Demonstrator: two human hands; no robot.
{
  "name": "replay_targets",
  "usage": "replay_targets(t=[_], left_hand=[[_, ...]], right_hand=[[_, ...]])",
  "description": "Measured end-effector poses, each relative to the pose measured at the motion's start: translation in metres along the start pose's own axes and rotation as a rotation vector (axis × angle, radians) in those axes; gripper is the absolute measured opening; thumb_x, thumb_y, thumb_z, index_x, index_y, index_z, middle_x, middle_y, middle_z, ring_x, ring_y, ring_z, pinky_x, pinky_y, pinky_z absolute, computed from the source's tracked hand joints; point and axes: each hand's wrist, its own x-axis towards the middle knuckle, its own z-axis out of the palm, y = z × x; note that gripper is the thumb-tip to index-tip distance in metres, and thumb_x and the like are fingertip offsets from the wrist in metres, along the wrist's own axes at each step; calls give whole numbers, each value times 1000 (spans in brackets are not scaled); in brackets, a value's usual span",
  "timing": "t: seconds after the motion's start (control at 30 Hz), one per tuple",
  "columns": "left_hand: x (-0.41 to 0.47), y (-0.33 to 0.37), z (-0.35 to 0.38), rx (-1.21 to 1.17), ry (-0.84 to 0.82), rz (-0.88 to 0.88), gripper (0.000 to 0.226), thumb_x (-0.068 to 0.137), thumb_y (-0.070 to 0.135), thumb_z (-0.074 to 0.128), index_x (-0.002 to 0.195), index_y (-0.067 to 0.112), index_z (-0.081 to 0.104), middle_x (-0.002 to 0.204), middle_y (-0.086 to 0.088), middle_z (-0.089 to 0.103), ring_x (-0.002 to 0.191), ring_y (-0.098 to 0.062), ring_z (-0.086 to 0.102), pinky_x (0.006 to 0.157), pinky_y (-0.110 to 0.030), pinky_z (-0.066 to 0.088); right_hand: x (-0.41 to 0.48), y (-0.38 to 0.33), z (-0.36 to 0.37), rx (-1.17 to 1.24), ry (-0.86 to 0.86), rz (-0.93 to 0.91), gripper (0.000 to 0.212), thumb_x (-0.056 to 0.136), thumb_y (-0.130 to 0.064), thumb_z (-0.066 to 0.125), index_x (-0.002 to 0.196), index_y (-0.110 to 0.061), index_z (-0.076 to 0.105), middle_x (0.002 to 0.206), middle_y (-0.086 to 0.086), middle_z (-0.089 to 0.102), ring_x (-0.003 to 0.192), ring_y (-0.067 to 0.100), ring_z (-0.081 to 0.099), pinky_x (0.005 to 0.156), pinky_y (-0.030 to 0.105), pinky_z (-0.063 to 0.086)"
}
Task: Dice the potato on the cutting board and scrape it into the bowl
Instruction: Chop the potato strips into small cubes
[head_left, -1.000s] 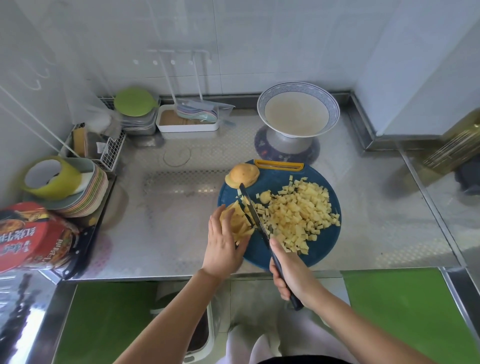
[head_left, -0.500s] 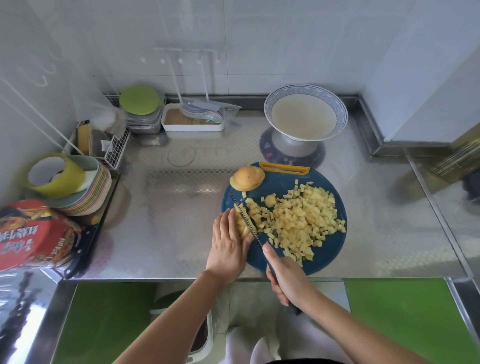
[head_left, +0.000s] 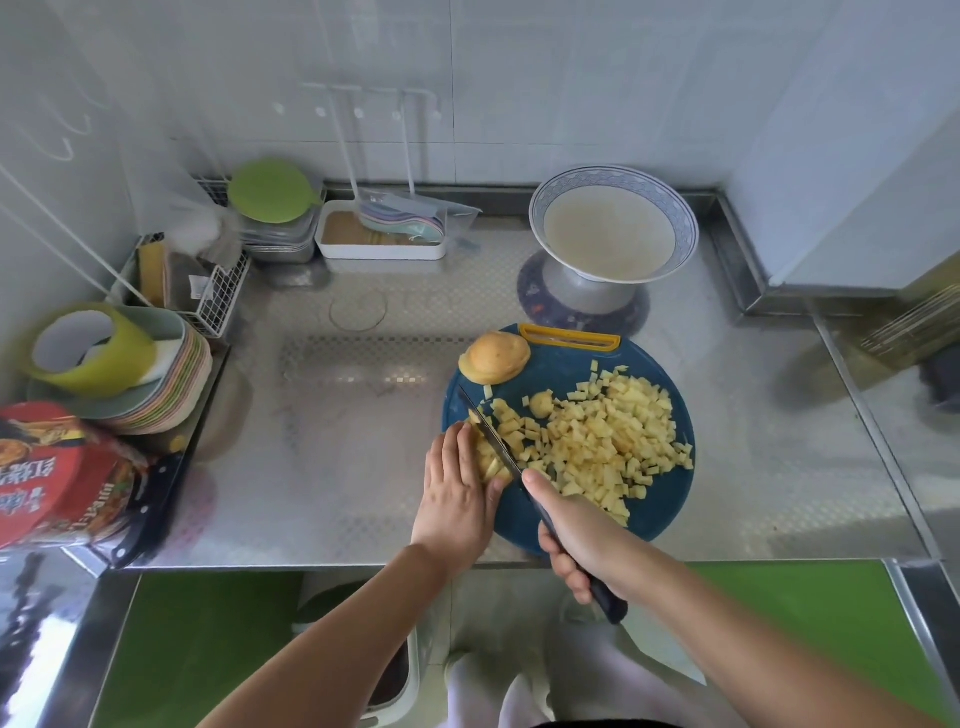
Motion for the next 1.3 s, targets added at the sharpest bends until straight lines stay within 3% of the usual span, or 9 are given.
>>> replay_targets(t=[0.57, 0.97, 1.3], left_hand=[[1, 0, 1, 20, -24, -22, 65, 101, 49, 13, 141, -1, 25, 139, -22, 41, 125, -41, 43, 105, -53, 39], [1, -2, 4, 17, -22, -13, 64, 100, 46, 19, 143, -1, 21, 141, -21, 35, 129, -35, 31, 111, -49, 31], [0, -3, 3, 13, -36, -10, 64, 100, 48, 17, 145, 1, 17, 143, -20, 30, 132, -35, 27, 114, -47, 23]], right_hand=[[-5, -31, -28, -52, -110, 147, 70, 88, -80, 31, 63, -16, 38, 48, -1, 34, 36, 13, 28, 40, 19, 27], [24, -12, 0, -23, 7, 32, 69, 89, -78, 32, 62, -15, 38, 47, 2, 35, 36, 16, 32, 40, 23, 31], [46, 12, 19, 20, 123, -136, 65, 93, -72, 31, 59, -16, 33, 42, -3, 27, 35, 15, 25, 39, 23, 25]])
